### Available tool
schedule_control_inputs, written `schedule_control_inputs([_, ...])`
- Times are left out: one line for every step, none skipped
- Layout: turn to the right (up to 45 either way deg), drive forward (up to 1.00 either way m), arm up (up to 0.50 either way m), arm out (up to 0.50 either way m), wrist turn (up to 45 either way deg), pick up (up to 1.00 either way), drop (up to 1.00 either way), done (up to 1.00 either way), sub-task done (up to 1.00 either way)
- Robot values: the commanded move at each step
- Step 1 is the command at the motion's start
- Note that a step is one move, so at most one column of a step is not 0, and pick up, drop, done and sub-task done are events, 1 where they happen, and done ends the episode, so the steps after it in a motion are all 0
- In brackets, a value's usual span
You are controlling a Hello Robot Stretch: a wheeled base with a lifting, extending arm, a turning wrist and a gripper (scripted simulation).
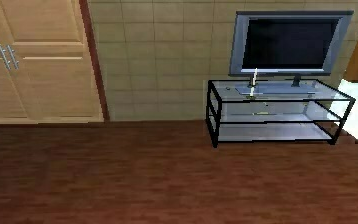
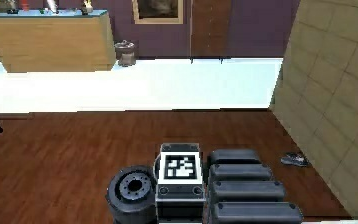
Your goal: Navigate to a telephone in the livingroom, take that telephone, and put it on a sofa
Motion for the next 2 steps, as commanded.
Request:
schedule_control_inputs([0.0, 0.1, 0.0, 0.0, 0.0, 0.0, 0.0, 0.0, 0.0])
schedule_control_inputs([-45.0, 0.0, 0.0, 0.0, 0.0, 0.0, 0.0, 0.0, 0.0])
